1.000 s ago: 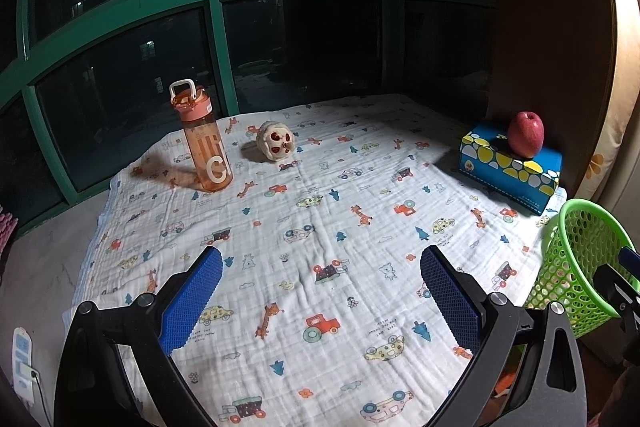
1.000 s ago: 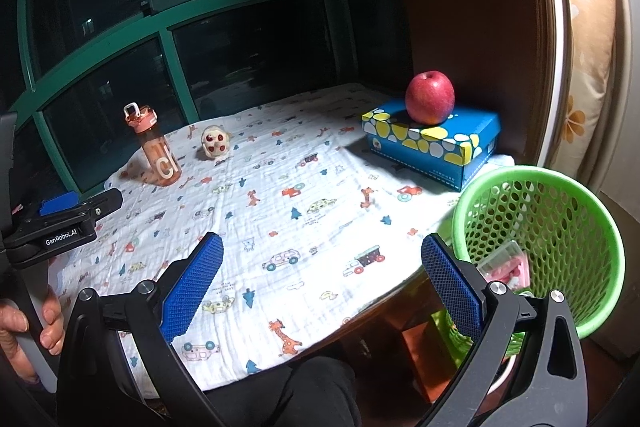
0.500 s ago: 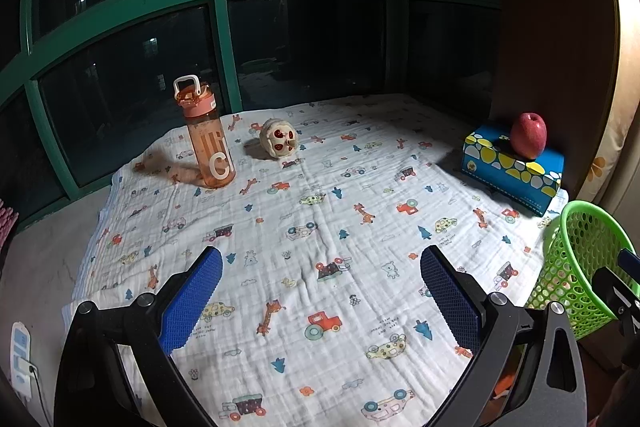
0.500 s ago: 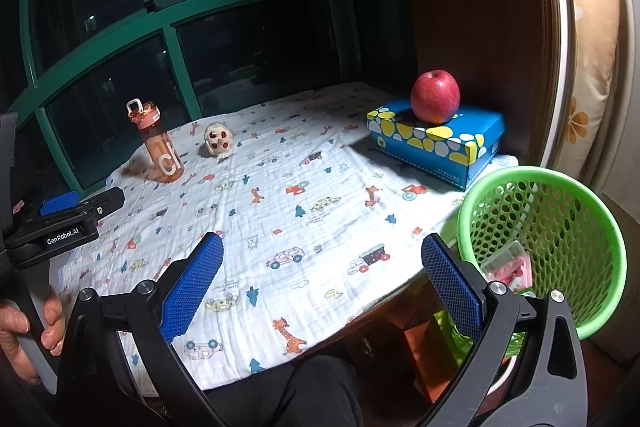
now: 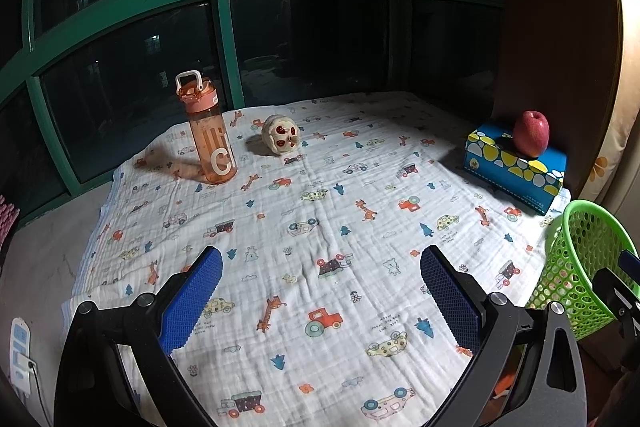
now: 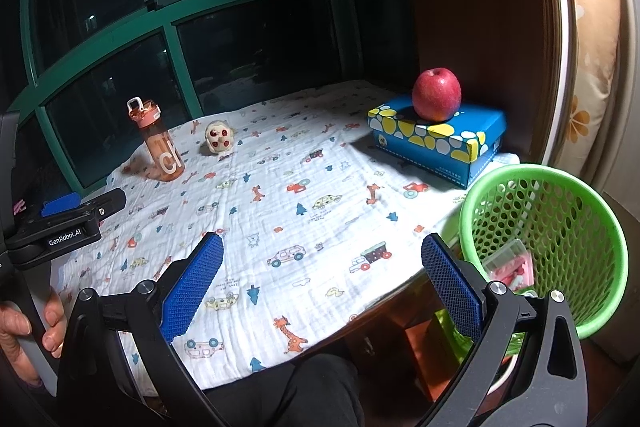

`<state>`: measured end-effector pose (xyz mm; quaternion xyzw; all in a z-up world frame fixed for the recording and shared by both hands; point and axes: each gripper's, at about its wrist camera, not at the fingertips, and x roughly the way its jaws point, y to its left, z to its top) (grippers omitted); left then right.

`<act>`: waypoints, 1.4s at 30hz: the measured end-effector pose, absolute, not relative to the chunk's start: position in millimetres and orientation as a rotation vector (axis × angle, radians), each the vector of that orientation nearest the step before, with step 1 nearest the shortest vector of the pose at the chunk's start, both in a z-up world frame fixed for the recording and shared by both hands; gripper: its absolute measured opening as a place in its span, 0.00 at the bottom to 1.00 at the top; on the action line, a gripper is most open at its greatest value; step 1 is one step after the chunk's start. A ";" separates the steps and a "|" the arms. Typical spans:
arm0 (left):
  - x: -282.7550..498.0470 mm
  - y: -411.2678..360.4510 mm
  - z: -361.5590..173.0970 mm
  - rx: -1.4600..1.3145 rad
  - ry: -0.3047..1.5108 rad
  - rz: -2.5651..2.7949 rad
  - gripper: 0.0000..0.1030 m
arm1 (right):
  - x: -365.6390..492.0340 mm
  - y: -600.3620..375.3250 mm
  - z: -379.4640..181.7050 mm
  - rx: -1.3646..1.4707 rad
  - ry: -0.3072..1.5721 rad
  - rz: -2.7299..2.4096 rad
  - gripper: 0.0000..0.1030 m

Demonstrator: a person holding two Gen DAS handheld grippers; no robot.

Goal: Collect trash

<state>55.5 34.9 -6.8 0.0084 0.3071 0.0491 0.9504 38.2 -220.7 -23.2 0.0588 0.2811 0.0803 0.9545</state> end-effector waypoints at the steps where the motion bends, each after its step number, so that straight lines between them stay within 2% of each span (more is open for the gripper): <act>1: 55.5 35.0 -7.0 0.016 0.625 0.100 0.93 | 37.9 -220.2 -23.1 0.118 0.571 0.163 0.95; 42: 54.1 31.4 -8.6 0.017 0.622 0.120 0.93 | 37.6 -220.9 -25.1 0.133 0.579 0.163 0.95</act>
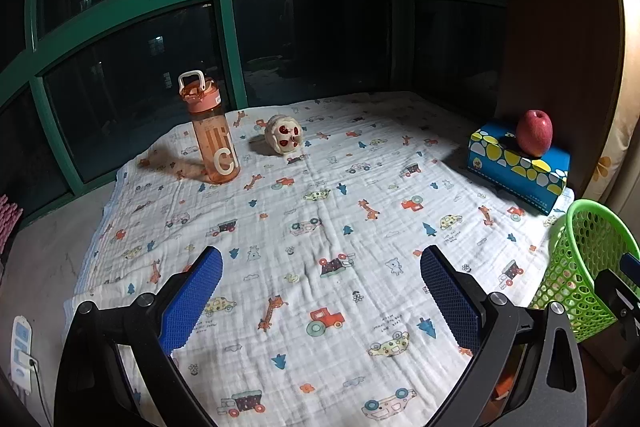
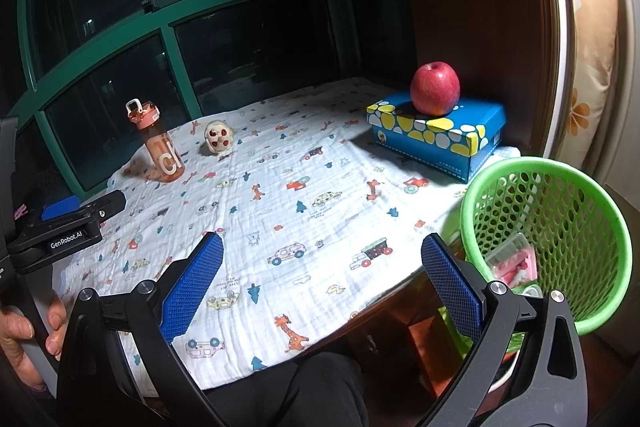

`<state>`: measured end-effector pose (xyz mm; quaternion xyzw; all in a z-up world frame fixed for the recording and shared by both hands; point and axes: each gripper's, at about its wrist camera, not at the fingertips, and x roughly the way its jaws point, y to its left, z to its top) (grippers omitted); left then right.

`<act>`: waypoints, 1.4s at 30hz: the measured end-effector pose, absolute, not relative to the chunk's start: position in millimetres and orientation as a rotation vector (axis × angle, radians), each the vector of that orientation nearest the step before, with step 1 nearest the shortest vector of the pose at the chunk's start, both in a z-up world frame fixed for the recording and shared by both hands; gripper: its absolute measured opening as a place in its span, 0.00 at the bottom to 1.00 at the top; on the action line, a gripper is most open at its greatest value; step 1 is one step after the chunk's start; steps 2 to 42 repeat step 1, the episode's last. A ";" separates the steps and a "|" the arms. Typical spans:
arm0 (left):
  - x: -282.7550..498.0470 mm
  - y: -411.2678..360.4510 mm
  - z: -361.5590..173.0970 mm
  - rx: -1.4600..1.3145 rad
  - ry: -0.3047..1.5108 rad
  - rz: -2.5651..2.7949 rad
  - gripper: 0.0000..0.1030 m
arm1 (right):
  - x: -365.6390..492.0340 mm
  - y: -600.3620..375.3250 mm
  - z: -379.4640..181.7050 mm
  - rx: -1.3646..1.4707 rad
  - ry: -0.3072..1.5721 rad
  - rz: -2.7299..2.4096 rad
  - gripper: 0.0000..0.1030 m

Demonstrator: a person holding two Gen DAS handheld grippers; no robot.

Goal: Collect trash

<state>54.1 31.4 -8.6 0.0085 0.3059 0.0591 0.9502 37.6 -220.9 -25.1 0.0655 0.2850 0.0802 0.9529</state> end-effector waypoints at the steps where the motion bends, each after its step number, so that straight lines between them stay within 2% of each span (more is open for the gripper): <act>1: 54.1 31.6 -8.6 0.018 0.623 0.120 0.93 | 37.7 -221.0 -25.5 0.133 0.579 0.163 0.95; 42: 54.1 31.6 -8.6 0.018 0.623 0.120 0.93 | 37.7 -221.0 -25.5 0.133 0.579 0.163 0.95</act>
